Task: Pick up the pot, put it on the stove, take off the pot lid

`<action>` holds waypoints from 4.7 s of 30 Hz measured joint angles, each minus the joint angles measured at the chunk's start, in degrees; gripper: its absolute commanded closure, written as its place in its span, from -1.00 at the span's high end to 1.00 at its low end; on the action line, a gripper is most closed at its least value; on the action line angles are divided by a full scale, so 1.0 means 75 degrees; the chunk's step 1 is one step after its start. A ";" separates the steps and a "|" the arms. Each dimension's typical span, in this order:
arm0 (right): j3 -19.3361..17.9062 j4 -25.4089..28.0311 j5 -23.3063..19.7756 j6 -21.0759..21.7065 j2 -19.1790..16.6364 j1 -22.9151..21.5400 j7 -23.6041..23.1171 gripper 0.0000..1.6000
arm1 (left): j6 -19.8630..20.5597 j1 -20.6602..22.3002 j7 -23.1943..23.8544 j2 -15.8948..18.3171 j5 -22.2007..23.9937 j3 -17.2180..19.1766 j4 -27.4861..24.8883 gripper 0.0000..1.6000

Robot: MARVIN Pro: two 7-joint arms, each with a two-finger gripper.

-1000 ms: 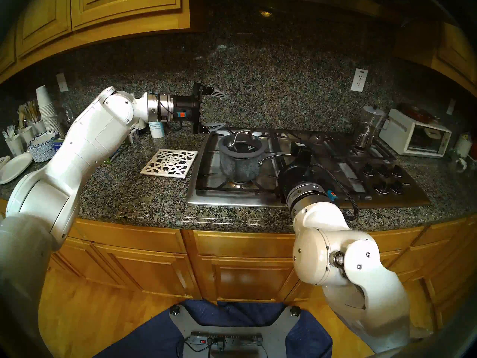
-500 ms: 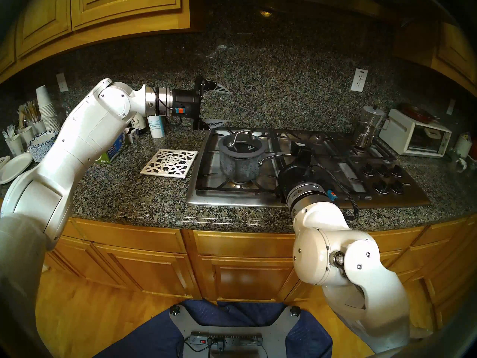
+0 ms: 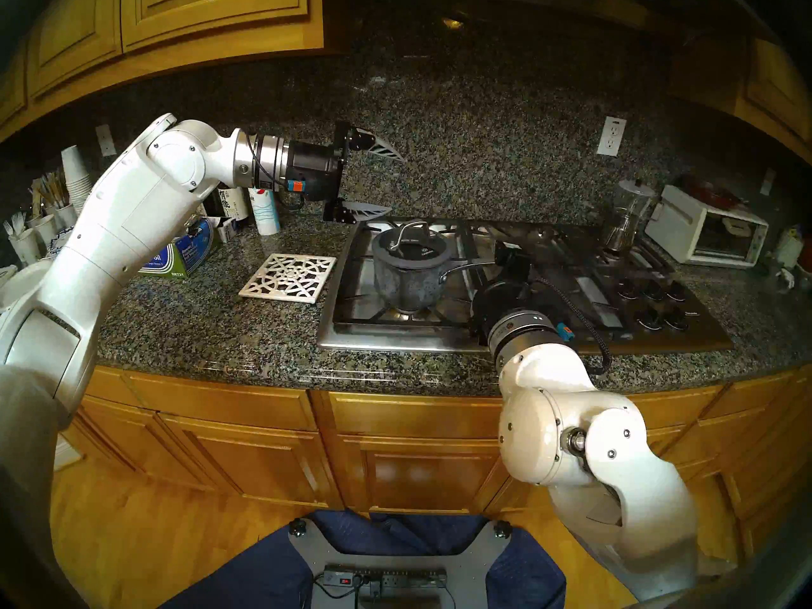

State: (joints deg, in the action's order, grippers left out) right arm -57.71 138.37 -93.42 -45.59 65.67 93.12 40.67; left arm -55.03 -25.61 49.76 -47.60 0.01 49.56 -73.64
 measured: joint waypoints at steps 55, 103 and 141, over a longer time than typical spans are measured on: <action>0.0010 0.0000 0.0065 0.0002 -0.0079 0.0000 0.0001 1.00 | 0.4062 0.1053 0.3448 -0.0471 0.2281 -0.0474 0.0568 1.00; 0.0010 0.0000 0.0070 0.0002 -0.0078 0.0000 0.0001 1.00 | 0.6590 0.2161 0.4723 -0.1469 0.3709 -0.1075 0.2217 1.00; 0.0011 0.0001 0.0076 0.0002 -0.0078 0.0000 0.0001 1.00 | 0.7851 0.2791 0.4716 -0.2403 0.3258 -0.2280 0.3344 1.00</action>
State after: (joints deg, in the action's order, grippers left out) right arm -57.63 138.38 -92.85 -45.58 65.08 93.12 40.68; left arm 3.85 -4.68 85.13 -65.62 24.44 32.46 -48.56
